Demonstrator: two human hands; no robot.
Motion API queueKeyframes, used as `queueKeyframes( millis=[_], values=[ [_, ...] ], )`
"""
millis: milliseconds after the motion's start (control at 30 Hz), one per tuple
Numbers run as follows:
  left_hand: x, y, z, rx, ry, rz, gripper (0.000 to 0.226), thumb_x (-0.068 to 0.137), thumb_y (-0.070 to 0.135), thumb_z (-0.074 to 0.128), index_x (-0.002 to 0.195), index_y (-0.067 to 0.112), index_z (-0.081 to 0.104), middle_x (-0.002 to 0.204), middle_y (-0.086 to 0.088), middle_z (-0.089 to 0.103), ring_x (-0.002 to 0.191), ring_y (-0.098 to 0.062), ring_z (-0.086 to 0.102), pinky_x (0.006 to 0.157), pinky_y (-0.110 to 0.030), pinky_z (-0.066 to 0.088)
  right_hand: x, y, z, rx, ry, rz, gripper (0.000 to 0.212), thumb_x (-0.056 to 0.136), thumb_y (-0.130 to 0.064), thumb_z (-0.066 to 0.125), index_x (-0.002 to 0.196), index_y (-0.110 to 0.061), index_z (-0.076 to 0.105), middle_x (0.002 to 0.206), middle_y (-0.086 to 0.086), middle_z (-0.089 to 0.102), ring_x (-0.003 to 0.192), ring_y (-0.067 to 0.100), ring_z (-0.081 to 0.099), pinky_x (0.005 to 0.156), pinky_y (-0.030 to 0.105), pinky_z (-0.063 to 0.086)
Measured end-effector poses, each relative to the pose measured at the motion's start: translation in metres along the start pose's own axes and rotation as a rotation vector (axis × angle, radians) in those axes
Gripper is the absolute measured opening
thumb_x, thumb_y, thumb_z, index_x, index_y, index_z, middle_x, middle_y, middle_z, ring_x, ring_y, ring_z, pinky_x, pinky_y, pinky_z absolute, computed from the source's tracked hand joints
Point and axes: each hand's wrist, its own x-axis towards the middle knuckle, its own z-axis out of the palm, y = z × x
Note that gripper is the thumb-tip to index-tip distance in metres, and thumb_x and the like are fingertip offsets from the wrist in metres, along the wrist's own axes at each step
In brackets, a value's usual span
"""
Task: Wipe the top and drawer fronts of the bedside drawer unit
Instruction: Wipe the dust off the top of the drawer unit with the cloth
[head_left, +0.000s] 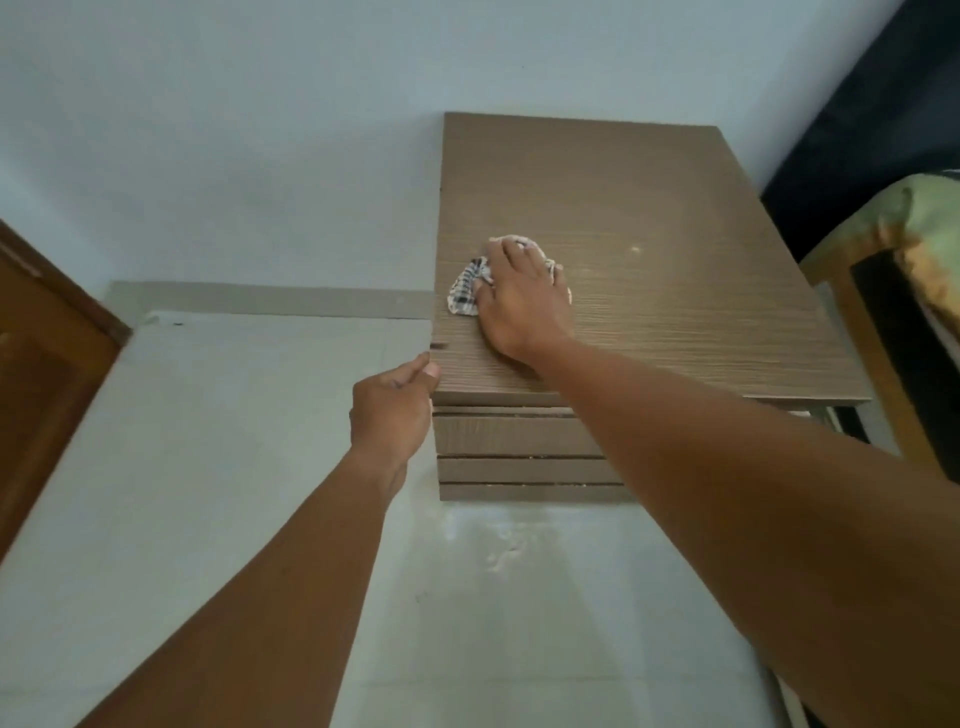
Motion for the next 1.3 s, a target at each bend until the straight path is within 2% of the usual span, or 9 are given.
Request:
queueKeyframes(
  millis=[133,300,500,667,800,900,1067,1200,1300],
  values=[
    [0.000,-0.006,0.005,0.009,0.070,0.092,0.033,0.094,0.030,0.062,0.126,0.022,0.067,0.129,0.005,0.066,0.123,-0.014,0.057,0.109,-0.029,0.038,0.045,0.002,-0.003,-0.025,-0.014,0.029,0.056,0.104,-0.039,0.032,0.156,-0.019,0.026,0.165,0.000,0.021,0.154,0.022,0.010,0.124,0.050,0.006],
    [-0.005,-0.017,0.017,0.001,0.185,0.206,0.031,0.098,0.031,0.056,0.127,0.025,0.066,0.129,0.008,0.065,0.115,-0.004,0.057,0.080,-0.008,0.035,0.079,-0.015,0.006,-0.062,0.001,-0.149,0.052,0.102,-0.039,0.036,0.151,-0.021,0.040,0.161,-0.003,0.033,0.152,0.018,0.020,0.123,0.046,0.015],
    [0.000,-0.015,0.015,-0.094,0.152,0.124,0.028,0.096,0.025,0.060,0.122,0.023,0.070,0.123,0.008,0.068,0.117,-0.009,0.059,0.106,-0.026,0.041,0.025,-0.026,0.014,0.039,-0.083,-0.382,0.052,0.099,-0.041,0.035,0.143,-0.021,0.053,0.157,-0.001,0.042,0.151,0.021,0.026,0.122,0.050,0.020],
    [-0.010,-0.006,0.010,-0.259,0.065,-0.025,0.022,0.098,0.021,0.054,0.103,0.025,0.075,0.096,0.012,0.072,0.096,-0.006,0.064,0.077,-0.023,0.045,-0.054,-0.011,0.006,0.040,-0.075,-0.460,0.047,0.106,-0.039,0.036,0.150,-0.028,0.044,0.161,-0.008,0.034,0.153,0.016,0.019,0.122,0.044,0.012],
    [-0.023,-0.016,0.008,-0.431,0.027,-0.096,0.024,0.097,0.033,0.051,0.103,0.023,0.072,0.104,0.006,0.075,0.105,-0.009,0.065,0.097,-0.036,0.041,-0.088,-0.008,0.013,0.016,0.014,-0.467,0.045,0.103,-0.036,0.042,0.147,-0.033,0.048,0.157,-0.012,0.040,0.150,0.016,0.027,0.120,0.045,0.021],
    [-0.032,-0.023,0.017,-0.457,0.072,-0.030,0.034,0.100,0.041,0.043,0.106,0.021,0.070,0.110,0.001,0.074,0.108,-0.014,0.065,0.093,-0.033,0.044,-0.116,-0.007,0.033,-0.065,0.121,-0.530,0.052,0.094,-0.026,0.052,0.146,-0.030,0.049,0.155,-0.007,0.044,0.147,0.021,0.032,0.117,0.046,0.024],
    [-0.037,-0.048,0.024,-0.044,0.098,0.404,0.042,0.101,0.037,0.036,0.134,0.028,0.058,0.129,-0.001,0.065,0.117,-0.013,0.061,0.102,-0.035,0.048,-0.121,0.004,0.041,-0.198,0.218,-0.598,0.056,0.095,-0.022,0.049,0.151,-0.027,0.043,0.157,-0.008,0.040,0.148,0.021,0.031,0.117,0.042,0.023],
    [-0.029,-0.087,0.037,0.537,0.310,0.744,0.052,0.104,0.033,0.025,0.154,0.020,0.027,0.162,-0.004,0.024,0.149,-0.021,0.021,0.121,-0.041,0.017,-0.124,0.035,0.048,-0.241,0.431,-0.563,0.054,0.093,-0.026,0.039,0.146,-0.028,0.049,0.148,-0.006,0.050,0.138,0.022,0.043,0.107,0.041,0.029],
    [-0.018,-0.107,0.062,0.809,0.555,0.872,0.055,0.102,0.035,0.025,0.155,0.018,0.022,0.166,-0.005,0.009,0.152,-0.027,-0.001,0.117,-0.057,0.000,-0.120,0.082,0.056,-0.281,0.640,-0.511,0.051,0.089,-0.028,0.052,0.139,-0.026,0.056,0.139,-0.005,0.057,0.129,0.024,0.048,0.099,0.041,0.031]
  ],
)
